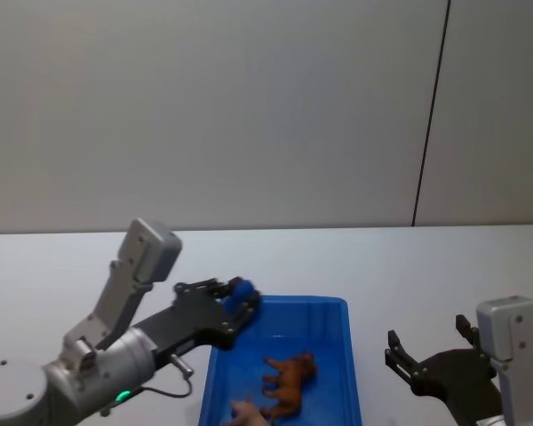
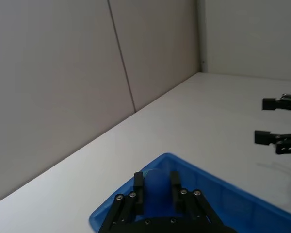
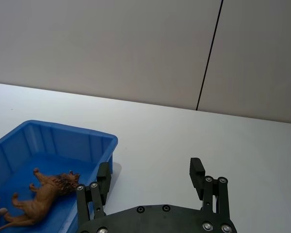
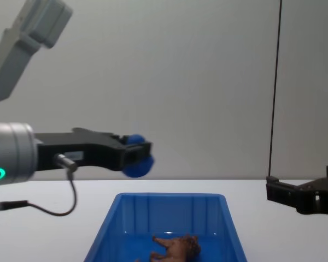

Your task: Pick up the two dolls from the table and place them into the box.

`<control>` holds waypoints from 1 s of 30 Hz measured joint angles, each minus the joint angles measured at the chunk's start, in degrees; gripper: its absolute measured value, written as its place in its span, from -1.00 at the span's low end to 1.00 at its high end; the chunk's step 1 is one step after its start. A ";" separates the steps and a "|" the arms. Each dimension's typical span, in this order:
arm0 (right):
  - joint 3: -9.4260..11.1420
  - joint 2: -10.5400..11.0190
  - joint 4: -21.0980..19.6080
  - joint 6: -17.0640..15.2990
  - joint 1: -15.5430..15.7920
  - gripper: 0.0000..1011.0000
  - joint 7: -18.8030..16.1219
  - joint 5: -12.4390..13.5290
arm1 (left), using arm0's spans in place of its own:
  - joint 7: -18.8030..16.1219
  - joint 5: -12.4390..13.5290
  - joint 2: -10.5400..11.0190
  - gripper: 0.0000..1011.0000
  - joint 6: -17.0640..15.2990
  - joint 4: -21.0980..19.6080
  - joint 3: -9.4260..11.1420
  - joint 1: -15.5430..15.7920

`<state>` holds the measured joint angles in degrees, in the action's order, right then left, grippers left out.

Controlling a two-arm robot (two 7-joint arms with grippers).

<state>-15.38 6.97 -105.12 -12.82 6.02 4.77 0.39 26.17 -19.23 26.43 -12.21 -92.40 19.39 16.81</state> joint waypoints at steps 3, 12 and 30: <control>0.00 0.00 0.00 0.00 0.00 0.98 0.00 0.00 | 1.58 -0.34 -1.04 -0.28 0.57 0.54 0.65 0.67; 0.00 0.00 0.00 0.00 0.00 0.98 0.00 0.00 | 4.38 -1.07 -3.03 0.30 1.58 1.50 1.92 1.84; 0.00 0.00 0.00 0.01 0.00 0.98 0.00 0.00 | 6.32 -1.54 -4.41 0.98 2.30 2.18 2.79 2.65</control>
<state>-15.38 6.96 -105.12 -12.82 6.02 4.77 0.39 32.49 -20.77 22.02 -9.91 -90.22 22.18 19.46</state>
